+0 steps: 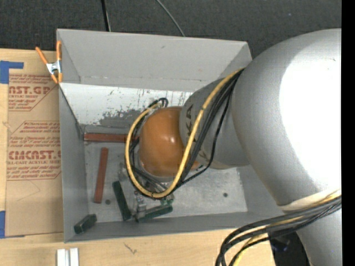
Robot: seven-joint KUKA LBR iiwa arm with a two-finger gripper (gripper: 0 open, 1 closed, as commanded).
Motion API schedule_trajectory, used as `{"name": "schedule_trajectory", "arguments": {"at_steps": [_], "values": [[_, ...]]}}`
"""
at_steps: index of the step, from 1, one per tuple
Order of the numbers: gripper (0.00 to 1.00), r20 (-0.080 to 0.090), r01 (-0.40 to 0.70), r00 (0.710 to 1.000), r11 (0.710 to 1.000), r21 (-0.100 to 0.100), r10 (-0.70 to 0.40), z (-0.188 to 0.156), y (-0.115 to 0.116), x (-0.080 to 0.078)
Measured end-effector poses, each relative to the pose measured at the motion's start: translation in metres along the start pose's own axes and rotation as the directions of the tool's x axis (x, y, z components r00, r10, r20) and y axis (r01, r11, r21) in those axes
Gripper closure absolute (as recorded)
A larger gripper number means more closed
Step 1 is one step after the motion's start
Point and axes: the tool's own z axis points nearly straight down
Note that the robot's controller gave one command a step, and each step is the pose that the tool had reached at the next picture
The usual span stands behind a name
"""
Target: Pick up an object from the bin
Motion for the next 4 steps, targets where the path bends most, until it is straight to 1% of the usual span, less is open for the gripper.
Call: {"name": "schedule_trajectory", "arguments": {"at_steps": [1, 2, 3, 4], "values": [[1.00, -0.028, 0.145, 0.989, 0.989, -0.002, -0.145, 0.006, 0.007, -0.036], [0.00, -0.029, 0.145, 0.989, 0.989, -0.002, -0.145, 0.006, 0.007, -0.036], [0.00, -0.029, 0.145, 0.989, 0.989, -0.002, -0.145, 0.006, 0.007, -0.036], [1.00, -0.026, 0.497, 0.867, 0.867, -0.013, -0.498, 0.005, 0.053, -0.030]]}}
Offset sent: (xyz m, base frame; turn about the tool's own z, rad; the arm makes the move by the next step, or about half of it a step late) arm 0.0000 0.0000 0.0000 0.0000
